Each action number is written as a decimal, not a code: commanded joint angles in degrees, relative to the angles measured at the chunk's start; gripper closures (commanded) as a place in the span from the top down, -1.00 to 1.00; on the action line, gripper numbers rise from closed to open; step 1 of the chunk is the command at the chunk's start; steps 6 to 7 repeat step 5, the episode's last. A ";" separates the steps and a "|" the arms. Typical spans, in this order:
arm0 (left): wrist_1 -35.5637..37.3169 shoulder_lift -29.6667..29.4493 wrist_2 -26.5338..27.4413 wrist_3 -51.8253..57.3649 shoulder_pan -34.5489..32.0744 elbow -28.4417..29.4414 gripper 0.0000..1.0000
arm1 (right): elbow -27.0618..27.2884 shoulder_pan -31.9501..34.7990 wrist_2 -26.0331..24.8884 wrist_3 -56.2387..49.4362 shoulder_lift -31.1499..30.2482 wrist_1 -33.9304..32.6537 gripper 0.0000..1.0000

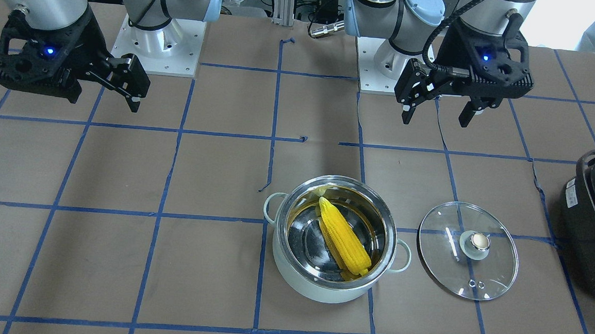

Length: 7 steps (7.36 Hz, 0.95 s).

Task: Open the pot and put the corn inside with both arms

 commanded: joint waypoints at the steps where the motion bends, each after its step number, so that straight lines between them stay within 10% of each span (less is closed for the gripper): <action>1: 0.01 0.00 0.15 -0.10 -0.04 -0.11 1.00 | -0.33 -0.02 2.87 -0.37 -0.80 4.56 1.00; 7: 0.01 0.09 0.15 -0.01 -0.13 -0.37 1.00 | -0.33 -0.02 0.89 -0.99 -0.98 4.94 1.00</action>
